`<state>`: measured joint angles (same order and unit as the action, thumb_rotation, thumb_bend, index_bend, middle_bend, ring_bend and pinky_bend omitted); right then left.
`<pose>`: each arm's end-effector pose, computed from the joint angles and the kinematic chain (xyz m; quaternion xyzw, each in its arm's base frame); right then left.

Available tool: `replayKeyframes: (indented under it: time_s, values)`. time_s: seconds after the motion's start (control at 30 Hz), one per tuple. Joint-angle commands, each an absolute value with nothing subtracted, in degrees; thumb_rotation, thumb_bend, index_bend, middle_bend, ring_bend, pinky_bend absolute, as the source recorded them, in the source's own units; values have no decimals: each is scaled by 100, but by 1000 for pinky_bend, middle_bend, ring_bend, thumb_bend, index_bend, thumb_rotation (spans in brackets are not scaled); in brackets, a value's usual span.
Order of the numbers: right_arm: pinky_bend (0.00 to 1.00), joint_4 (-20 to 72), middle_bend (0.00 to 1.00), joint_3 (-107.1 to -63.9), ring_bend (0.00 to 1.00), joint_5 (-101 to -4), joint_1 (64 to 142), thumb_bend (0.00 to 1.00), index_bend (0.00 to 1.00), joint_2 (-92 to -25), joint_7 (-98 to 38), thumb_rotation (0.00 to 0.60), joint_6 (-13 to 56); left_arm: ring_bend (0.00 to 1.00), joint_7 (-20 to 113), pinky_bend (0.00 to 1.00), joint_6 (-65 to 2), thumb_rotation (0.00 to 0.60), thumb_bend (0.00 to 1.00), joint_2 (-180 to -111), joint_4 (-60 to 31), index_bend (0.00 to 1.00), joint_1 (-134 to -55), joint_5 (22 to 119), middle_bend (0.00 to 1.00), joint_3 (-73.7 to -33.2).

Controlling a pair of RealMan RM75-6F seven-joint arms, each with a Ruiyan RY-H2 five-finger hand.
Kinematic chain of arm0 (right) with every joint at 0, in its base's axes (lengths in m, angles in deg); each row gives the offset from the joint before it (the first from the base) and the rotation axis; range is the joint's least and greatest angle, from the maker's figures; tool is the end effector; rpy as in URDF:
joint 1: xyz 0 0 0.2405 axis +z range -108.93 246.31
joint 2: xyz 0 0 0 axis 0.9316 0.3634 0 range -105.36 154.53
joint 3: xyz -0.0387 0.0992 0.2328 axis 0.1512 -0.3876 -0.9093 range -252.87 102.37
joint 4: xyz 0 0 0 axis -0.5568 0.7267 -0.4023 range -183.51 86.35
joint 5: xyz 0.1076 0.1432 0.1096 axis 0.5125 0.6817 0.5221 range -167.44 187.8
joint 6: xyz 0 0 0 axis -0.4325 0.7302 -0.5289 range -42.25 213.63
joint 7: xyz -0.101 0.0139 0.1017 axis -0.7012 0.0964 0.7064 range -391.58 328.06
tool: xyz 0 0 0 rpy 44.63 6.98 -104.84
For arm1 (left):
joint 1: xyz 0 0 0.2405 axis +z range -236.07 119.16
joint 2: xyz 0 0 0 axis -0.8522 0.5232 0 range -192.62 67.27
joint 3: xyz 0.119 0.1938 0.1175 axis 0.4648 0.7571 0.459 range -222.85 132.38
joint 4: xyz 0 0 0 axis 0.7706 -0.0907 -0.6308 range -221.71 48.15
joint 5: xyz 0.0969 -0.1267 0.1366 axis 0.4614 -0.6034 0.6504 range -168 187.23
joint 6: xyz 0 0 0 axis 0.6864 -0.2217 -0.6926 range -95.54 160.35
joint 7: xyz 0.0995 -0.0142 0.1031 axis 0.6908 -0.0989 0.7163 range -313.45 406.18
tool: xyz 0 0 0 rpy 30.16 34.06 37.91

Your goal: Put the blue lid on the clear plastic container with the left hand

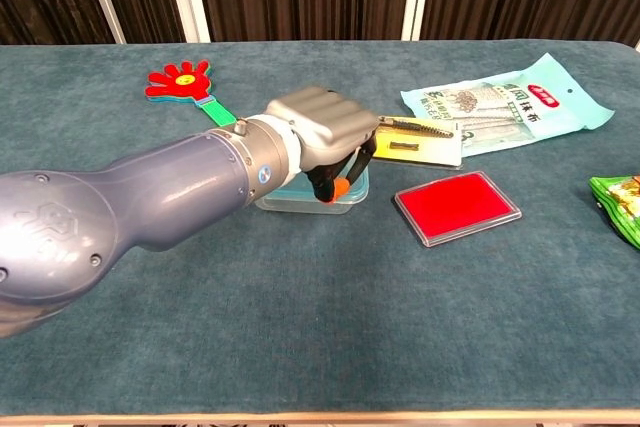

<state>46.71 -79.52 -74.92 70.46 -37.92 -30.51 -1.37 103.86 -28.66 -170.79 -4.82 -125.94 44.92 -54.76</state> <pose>-0.3102 -0.1688 0.1721 0.5597 -0.4018 0.4029 0.6025 -0.0086 0.3218 -0.1175 -0.8419 -0.2227 -0.2699 0.4108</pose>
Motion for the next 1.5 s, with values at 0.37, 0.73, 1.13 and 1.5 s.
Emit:
replayKeyframes:
  time_s: [0.37,0.73,1.13,1.5]
  values:
    - [0,4686,0,-7963,0,-7488,7049,390,9,-3783,-3045,600,-137,189,10410,85,-2822,600,480,-17148,-634,617,-12532,4559,563,-5421]
    - [0,4691,0,-7974,0,-7478,7048,390,9,-3785,-3056,600,-145,189,10389,85,-2743,600,481,-17183,-810,617,-12449,4610,563,-5365]
    - [0,4662,0,-7981,0,-7480,7045,390,8,-3796,-3099,600,-163,175,10024,85,-3207,600,466,-16670,-68,518,-12349,5119,506,-5892]
    - [0,4609,0,-7958,0,-7537,7056,390,8,-3799,-3123,600,-155,0,9987,78,-4761,600,302,-14892,2194,218,-11218,5618,174,-5576]
